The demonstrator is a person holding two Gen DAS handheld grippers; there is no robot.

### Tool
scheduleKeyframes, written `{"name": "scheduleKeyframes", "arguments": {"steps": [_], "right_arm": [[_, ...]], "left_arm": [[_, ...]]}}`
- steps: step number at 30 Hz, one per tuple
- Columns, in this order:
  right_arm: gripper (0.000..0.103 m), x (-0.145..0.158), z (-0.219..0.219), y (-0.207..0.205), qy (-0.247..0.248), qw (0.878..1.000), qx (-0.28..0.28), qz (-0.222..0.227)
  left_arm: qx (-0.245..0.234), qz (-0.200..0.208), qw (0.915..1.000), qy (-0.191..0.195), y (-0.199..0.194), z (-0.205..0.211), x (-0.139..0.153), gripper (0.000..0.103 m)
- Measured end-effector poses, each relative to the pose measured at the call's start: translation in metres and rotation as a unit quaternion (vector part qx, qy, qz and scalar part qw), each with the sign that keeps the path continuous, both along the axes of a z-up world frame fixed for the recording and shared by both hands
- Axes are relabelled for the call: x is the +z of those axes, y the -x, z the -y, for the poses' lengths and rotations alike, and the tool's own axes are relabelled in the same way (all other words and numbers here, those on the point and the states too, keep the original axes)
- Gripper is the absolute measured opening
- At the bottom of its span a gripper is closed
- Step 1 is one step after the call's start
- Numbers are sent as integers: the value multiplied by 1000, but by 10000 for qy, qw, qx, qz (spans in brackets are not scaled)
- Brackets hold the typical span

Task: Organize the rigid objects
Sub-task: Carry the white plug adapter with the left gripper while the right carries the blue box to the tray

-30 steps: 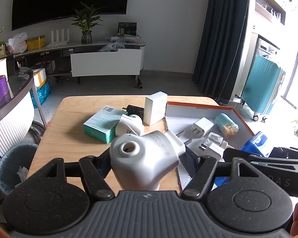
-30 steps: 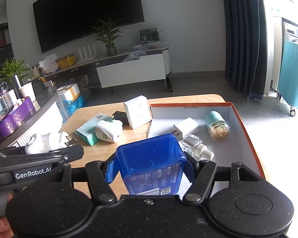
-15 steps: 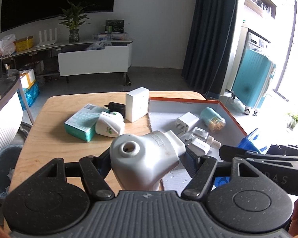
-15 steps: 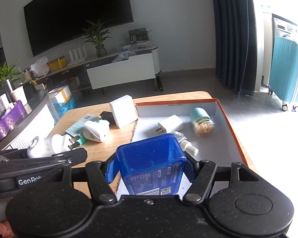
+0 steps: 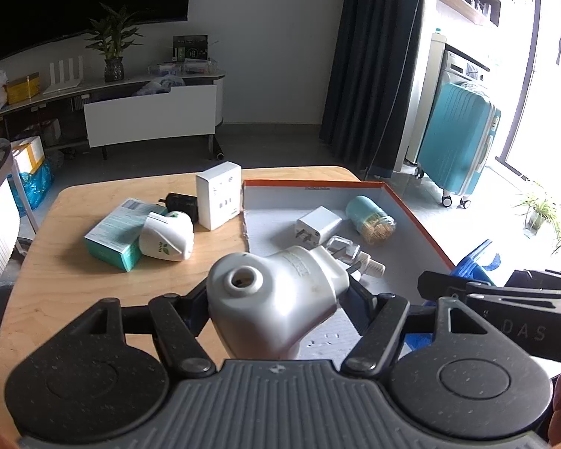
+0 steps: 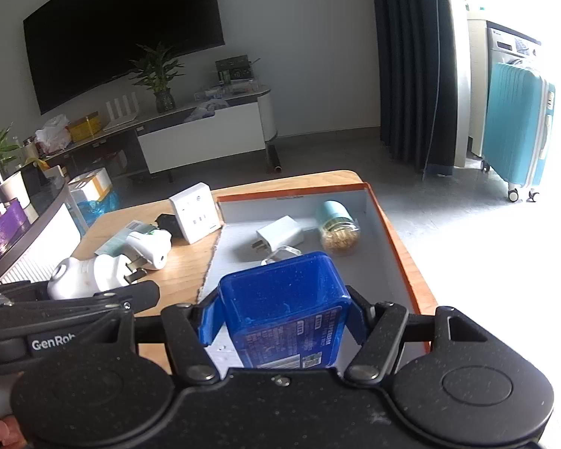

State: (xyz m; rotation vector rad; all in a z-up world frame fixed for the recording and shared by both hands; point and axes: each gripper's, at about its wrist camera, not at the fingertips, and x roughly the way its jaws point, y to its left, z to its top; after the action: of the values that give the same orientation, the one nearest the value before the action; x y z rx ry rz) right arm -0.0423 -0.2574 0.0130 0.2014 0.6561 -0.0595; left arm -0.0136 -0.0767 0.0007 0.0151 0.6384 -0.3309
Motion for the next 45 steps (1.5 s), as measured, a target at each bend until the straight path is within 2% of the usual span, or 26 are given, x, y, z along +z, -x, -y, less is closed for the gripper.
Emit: {"name": "scheduleKeyframes", "arguments": {"steps": [18,45], "right_arm": [[78,-11,36,9,-61,9988,-467,-124],[78,-15,50,-19,93,9986,-449,-257]], "left_arm": [[-345,-121,9993,-86,-3,34,-13,72],[-618,-259,9974,-251,-7,59,-27,72]]}}
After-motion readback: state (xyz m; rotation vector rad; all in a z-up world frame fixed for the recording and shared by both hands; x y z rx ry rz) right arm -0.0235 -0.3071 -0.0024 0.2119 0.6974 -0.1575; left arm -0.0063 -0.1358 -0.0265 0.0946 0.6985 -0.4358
